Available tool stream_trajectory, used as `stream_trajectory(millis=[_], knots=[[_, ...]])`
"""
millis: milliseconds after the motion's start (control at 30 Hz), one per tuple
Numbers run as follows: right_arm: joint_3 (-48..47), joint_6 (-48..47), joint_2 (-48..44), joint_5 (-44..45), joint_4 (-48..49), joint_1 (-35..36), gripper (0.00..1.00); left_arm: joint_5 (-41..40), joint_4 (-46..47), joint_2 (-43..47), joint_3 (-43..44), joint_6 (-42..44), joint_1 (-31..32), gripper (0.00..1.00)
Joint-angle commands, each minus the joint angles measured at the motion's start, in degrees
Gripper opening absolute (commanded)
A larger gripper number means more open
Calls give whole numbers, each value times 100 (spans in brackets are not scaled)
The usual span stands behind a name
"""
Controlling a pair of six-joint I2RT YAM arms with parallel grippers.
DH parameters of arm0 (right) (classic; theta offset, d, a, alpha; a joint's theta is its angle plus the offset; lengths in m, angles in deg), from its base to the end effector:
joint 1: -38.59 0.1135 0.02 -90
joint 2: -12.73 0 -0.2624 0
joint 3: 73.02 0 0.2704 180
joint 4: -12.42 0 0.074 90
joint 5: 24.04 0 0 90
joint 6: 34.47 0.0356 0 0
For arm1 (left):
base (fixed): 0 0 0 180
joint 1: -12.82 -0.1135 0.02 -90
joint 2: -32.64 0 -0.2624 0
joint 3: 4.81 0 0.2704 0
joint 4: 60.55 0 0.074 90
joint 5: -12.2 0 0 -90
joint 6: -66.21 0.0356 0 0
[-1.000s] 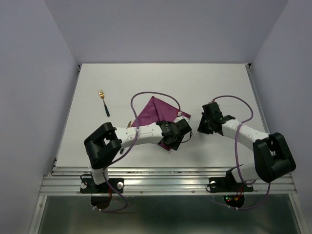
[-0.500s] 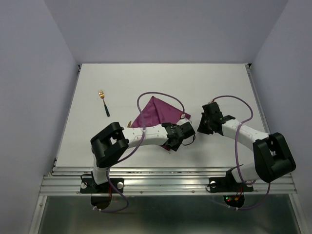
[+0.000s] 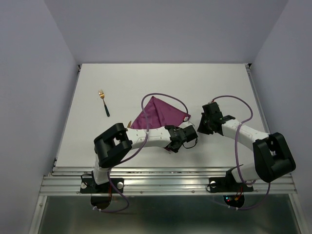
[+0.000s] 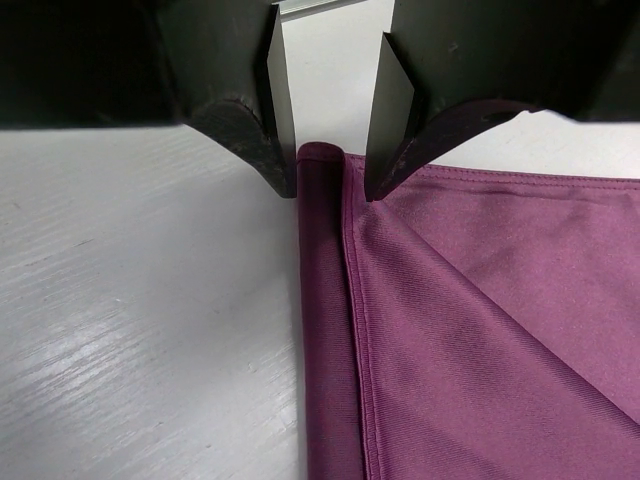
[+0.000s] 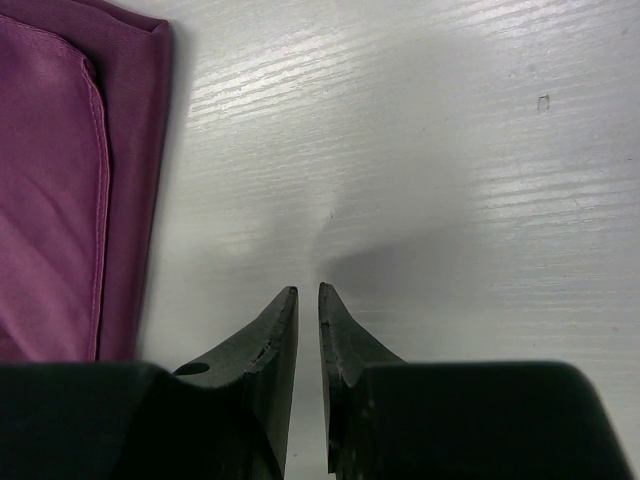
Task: Fold the napkin into a case and place the utensils inside
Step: Pick up the upper triangle-folded napkin from the center of the board.
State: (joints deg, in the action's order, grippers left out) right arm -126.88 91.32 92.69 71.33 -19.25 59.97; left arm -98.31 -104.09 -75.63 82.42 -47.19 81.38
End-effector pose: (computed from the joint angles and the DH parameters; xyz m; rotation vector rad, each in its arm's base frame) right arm 0.2577 0.0973 0.1603 0.3600 2.5679 0.2516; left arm 0.1581 -0.3684 0.1686 0.8934 2.4225 -0.0941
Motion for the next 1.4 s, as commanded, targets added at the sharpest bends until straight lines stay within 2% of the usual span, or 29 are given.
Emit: stream_trajectory(millis=[0, 733, 1000, 1367], knots=[[-89, -37, -33, -53, -4, -38, 20, -260, -136, -54, 232, 90, 53, 44], [-115, -11, -60, -71, -57, -38, 20, -673, -110, -309, 214, 353, 246, 45], [-124, -11, -69, -71, -66, -38, 20, -498, 84, -274, 21, 450, 246, 48], [-133, -2, -174, -27, -136, -38, 20, 21, 637, -318, -401, 661, 158, 43]])
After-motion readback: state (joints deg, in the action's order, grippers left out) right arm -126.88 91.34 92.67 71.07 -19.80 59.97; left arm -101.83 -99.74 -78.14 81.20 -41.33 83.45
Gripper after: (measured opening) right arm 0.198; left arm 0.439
